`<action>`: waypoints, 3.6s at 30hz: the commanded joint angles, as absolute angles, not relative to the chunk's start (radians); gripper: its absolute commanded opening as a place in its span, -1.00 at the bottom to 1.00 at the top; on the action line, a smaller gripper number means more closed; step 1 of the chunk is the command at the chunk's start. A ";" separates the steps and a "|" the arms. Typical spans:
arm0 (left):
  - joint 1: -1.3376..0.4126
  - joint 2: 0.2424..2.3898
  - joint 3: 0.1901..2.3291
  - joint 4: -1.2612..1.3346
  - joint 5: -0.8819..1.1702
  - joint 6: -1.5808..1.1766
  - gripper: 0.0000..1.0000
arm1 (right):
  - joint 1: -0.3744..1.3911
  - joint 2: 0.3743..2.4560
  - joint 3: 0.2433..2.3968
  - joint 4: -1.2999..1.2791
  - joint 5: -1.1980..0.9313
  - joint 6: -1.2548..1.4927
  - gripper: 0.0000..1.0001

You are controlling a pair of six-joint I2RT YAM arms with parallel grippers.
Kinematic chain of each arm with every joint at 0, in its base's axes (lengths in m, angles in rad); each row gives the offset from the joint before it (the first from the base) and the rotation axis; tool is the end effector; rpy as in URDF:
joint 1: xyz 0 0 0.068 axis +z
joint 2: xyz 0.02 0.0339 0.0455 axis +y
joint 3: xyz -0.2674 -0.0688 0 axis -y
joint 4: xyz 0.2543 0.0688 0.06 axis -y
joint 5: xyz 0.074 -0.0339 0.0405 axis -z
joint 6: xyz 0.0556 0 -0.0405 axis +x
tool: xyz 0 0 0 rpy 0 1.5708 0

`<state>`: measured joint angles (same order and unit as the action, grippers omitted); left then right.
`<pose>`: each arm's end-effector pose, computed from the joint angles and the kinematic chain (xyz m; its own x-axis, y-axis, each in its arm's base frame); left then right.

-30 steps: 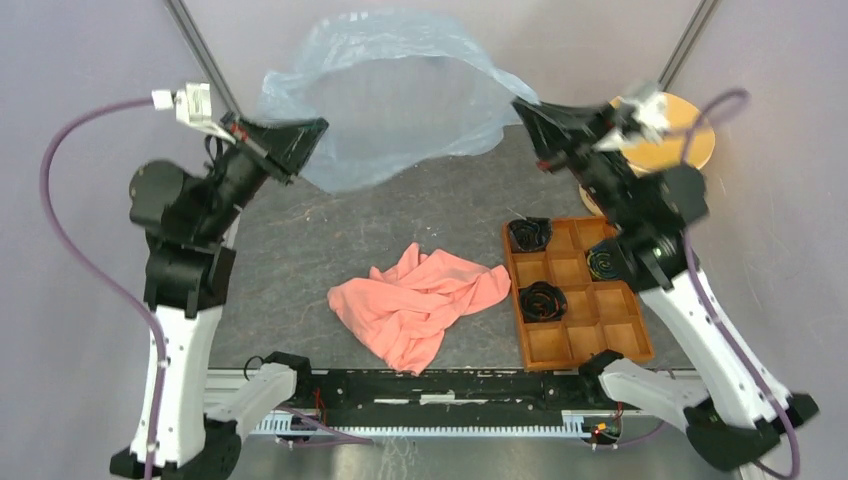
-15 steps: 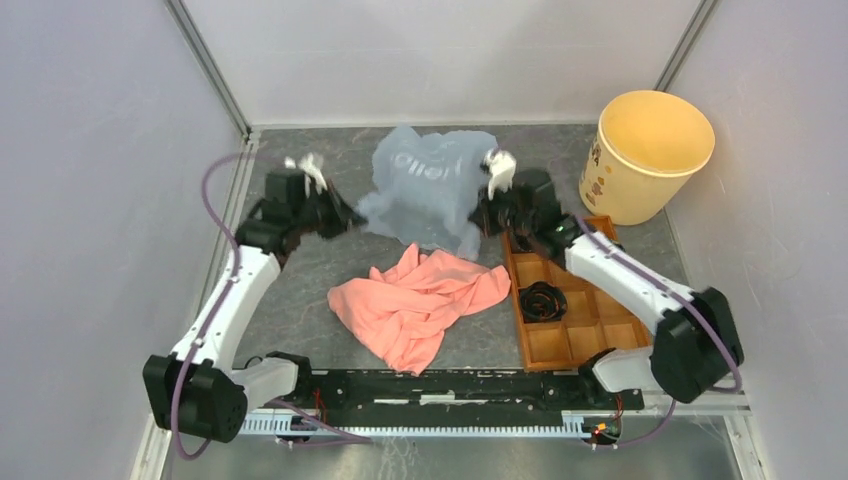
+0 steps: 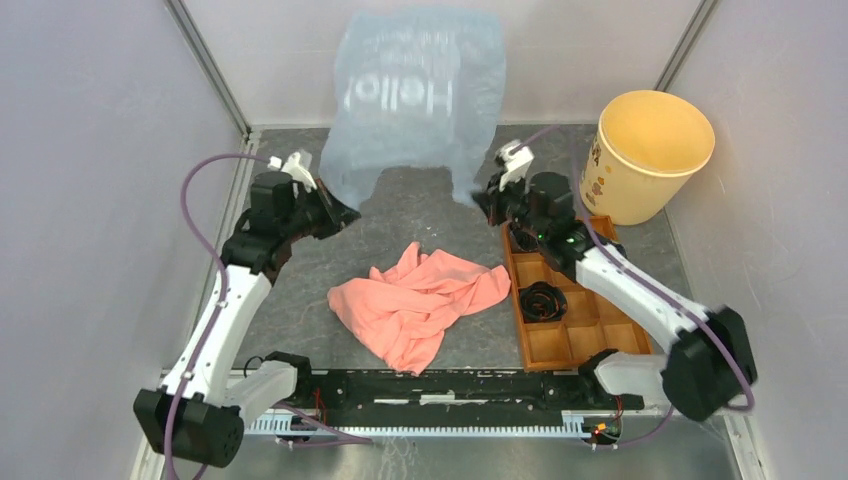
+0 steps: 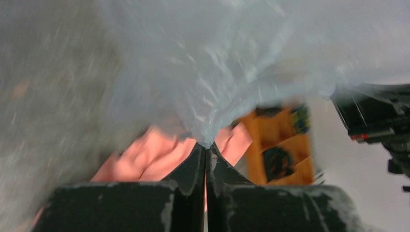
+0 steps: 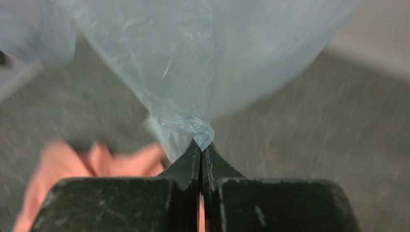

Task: Put the trash bags into the trash bin

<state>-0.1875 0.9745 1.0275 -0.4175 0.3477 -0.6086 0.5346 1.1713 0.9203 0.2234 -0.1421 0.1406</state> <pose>0.2309 -0.0631 0.3631 -0.5664 -0.4396 -0.6971 0.2002 0.7471 -0.6338 0.2595 0.1628 0.3512 -0.1113 0.0953 -0.9892 -0.6167 0.7739 0.1440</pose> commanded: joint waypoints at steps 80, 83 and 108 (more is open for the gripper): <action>-0.471 0.988 1.009 -0.460 -0.522 -0.250 -0.96 | 0.464 1.308 1.026 -0.181 -0.177 0.100 -0.41; -0.465 0.971 0.979 -0.445 -0.521 -0.250 -0.96 | 0.464 1.340 1.094 -0.265 -0.144 0.085 -0.12; -0.431 0.939 0.944 -0.426 -0.408 -0.276 -0.96 | 0.420 1.297 1.442 -0.548 0.787 -0.157 0.64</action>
<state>-0.4332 0.9493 0.9535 -0.4683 -0.4339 -0.3054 0.4629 1.2594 1.3861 -0.5663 0.4664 -0.0692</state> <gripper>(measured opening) 0.033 0.824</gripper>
